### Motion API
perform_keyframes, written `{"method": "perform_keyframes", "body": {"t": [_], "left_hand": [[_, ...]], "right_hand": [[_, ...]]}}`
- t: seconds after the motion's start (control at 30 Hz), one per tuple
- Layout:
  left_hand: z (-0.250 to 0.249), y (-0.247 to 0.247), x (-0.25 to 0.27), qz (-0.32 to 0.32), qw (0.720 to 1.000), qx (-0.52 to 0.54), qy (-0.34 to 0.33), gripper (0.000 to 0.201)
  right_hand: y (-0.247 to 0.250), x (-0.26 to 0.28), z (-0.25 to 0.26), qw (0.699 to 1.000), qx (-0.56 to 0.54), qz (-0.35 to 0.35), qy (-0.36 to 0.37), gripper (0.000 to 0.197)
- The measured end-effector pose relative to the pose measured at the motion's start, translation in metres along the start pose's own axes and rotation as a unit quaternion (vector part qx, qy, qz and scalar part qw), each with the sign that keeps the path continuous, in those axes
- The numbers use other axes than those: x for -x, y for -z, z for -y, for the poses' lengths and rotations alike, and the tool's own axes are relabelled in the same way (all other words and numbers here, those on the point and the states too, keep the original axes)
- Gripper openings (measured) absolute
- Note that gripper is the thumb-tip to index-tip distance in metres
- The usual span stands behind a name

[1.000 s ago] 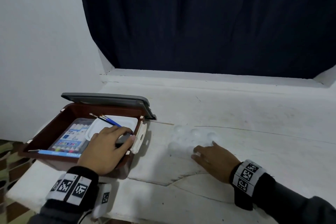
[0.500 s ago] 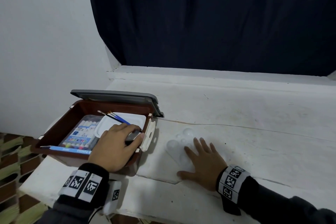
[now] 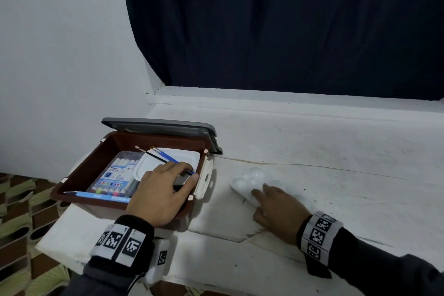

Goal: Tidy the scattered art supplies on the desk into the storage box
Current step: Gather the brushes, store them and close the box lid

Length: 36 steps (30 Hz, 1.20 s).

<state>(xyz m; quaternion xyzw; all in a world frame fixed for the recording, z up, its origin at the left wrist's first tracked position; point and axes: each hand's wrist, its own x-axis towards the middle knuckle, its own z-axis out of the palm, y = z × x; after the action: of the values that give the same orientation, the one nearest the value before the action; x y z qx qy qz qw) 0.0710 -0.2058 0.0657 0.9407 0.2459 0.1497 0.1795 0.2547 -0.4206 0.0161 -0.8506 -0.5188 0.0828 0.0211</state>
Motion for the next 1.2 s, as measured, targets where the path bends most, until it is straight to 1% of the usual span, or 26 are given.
{"method": "perform_keyframes", "body": {"t": [0.1,0.17,0.27,0.4,0.47,0.5,0.57,0.67,0.83,0.93,1.03,1.1,1.17,1.2], "left_hand": [[-0.003,0.001,0.002,-0.009,1.0,0.003,0.002,0.034],[-0.004,0.001,0.002,-0.011,1.0,0.001,0.004,0.03],[-0.001,-0.001,0.002,-0.019,1.0,0.004,0.0,0.03],[0.001,-0.002,0.003,-0.04,0.999,0.026,-0.005,0.025],[0.001,0.0,0.002,-0.049,0.997,0.061,-0.013,0.019],[0.001,0.002,0.002,-0.059,0.994,0.09,-0.017,0.016],[0.003,0.006,0.003,-0.088,0.983,0.162,-0.022,0.01],[0.009,0.019,0.005,-0.112,0.964,0.238,-0.026,0.011],[0.041,0.057,0.005,-0.126,0.96,0.242,-0.063,0.014],[0.076,0.092,0.002,-0.144,0.959,0.232,-0.074,0.02],[0.112,0.126,-0.004,-0.172,0.954,0.236,-0.063,0.019],[0.137,0.147,-0.008,-0.183,0.95,0.247,-0.052,0.018],[0.159,0.16,-0.016,-0.172,0.954,0.241,-0.04,0.017],[0.168,0.164,-0.021,-0.157,0.959,0.235,-0.039,0.017]], "right_hand": [[0.016,0.0,-0.007,0.992,-0.075,-0.103,-0.003,0.038],[0.026,0.0,-0.012,0.982,-0.119,-0.149,0.0,0.034],[0.034,0.002,-0.019,0.969,-0.164,-0.183,0.005,0.03],[0.045,0.005,-0.014,0.939,-0.244,-0.243,0.006,0.014],[0.055,0.006,-0.005,0.923,-0.275,-0.268,0.007,0.013],[0.062,0.007,0.001,0.914,-0.291,-0.284,0.011,0.015],[0.075,0.007,0.014,0.896,-0.315,-0.311,0.023,0.029],[0.097,0.004,0.038,0.886,-0.33,-0.322,0.047,0.048],[0.126,-0.006,0.085,0.9,-0.219,-0.343,0.157,0.051],[0.139,-0.018,0.123,0.912,-0.152,-0.33,0.192,0.053],[0.144,-0.032,0.161,0.918,-0.073,-0.317,0.226,0.051],[0.133,-0.05,0.181,0.917,0.005,-0.308,0.253,0.05],[0.124,-0.066,0.196,0.927,0.071,-0.26,0.261,0.065],[0.12,-0.074,0.202,0.935,0.084,-0.232,0.254,0.072]]}}
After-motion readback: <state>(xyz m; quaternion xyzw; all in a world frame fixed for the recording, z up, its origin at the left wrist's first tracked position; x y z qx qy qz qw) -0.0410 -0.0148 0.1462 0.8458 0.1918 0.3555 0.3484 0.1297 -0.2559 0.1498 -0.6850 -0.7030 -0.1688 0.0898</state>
